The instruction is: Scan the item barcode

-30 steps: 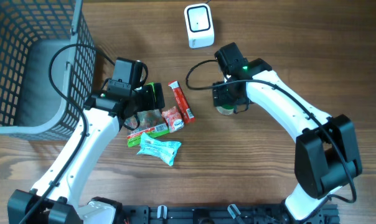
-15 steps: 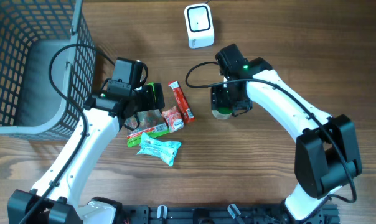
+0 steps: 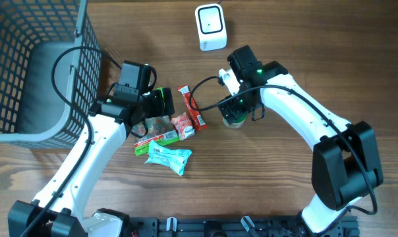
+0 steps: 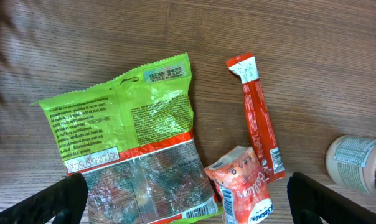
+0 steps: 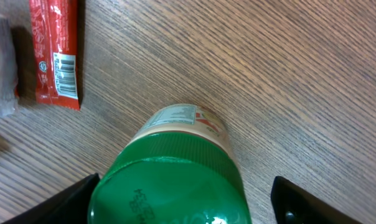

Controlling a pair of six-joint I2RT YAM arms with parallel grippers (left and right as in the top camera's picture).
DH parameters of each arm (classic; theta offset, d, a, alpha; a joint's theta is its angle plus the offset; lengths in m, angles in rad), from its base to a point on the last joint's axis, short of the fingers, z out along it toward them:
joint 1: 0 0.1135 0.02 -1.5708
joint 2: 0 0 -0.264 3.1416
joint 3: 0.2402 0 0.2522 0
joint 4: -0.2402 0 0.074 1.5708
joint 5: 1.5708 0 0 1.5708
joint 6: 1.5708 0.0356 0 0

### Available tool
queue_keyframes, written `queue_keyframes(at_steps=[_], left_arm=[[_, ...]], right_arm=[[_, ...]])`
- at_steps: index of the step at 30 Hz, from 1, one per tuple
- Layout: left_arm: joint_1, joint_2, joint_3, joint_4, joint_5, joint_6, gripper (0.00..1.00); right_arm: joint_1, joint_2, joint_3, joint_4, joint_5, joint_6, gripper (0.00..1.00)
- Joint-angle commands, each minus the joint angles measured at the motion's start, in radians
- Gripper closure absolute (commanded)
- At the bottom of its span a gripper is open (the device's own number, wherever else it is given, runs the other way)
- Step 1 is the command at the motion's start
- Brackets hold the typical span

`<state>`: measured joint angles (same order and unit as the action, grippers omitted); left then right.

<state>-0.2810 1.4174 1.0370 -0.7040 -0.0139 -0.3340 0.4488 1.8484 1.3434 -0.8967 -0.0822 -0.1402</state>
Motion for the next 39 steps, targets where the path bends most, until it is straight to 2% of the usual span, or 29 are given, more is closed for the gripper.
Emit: queue_keyframes(at_steps=[1,4,5,8,9,10,11,13,18,22,25,29,39], left_arm=[[0.004,0.006,-0.003,0.0,-0.002,0.016,0.0],[0.004,0.006,-0.003,0.0,-0.002,0.016,0.0],[0.004,0.006,-0.003,0.0,-0.002,0.016,0.0],[0.004,0.006,-0.003,0.0,-0.003,0.016,0.0],[0.004,0.006,-0.003,0.0,-0.002,0.016,0.0],[0.004,0.006,-0.003,0.0,-0.002,0.016,0.0],[0.004,0.006,-0.003,0.0,-0.002,0.016,0.0],[0.004,0.006,-0.003,0.0,-0.003,0.016,0.0],[0.004,0.006,-0.003,0.0,-0.002,0.016,0.0],[0.004,0.006,-0.003,0.0,-0.003,0.016,0.0],[0.004,0.006,-0.003,0.0,-0.002,0.016,0.0],[0.004,0.006,-0.003,0.0,-0.002,0.016,0.0],[0.004,0.006,-0.003,0.0,-0.002,0.016,0.0]], right_arm=[[0.002,0.018,0.003,-0.001,-0.005,-0.043,0.19],[0.002,0.018,0.003,-0.01,-0.004,-0.037,0.4],[0.0,0.018,0.003,0.0,-0.003,0.032,0.44],[-0.015,0.018,0.003,0.002,0.075,0.322,0.47],[-0.018,0.018,0.003,-0.007,0.083,0.489,0.46],[-0.018,0.018,0.003,-0.006,0.077,0.542,0.38],[-0.018,0.018,0.004,-0.004,0.074,0.533,0.26],[-0.018,0.018,0.005,-0.002,0.084,0.448,0.12],[-0.018,0.017,0.055,-0.099,0.086,0.327,0.01],[-0.018,0.018,0.077,-0.117,0.009,0.286,0.0],[-0.018,0.04,0.075,-0.106,0.024,0.246,0.03],[-0.018,0.07,0.071,-0.087,0.05,0.247,0.09],[-0.018,0.101,-0.038,0.053,0.049,0.274,0.1]])
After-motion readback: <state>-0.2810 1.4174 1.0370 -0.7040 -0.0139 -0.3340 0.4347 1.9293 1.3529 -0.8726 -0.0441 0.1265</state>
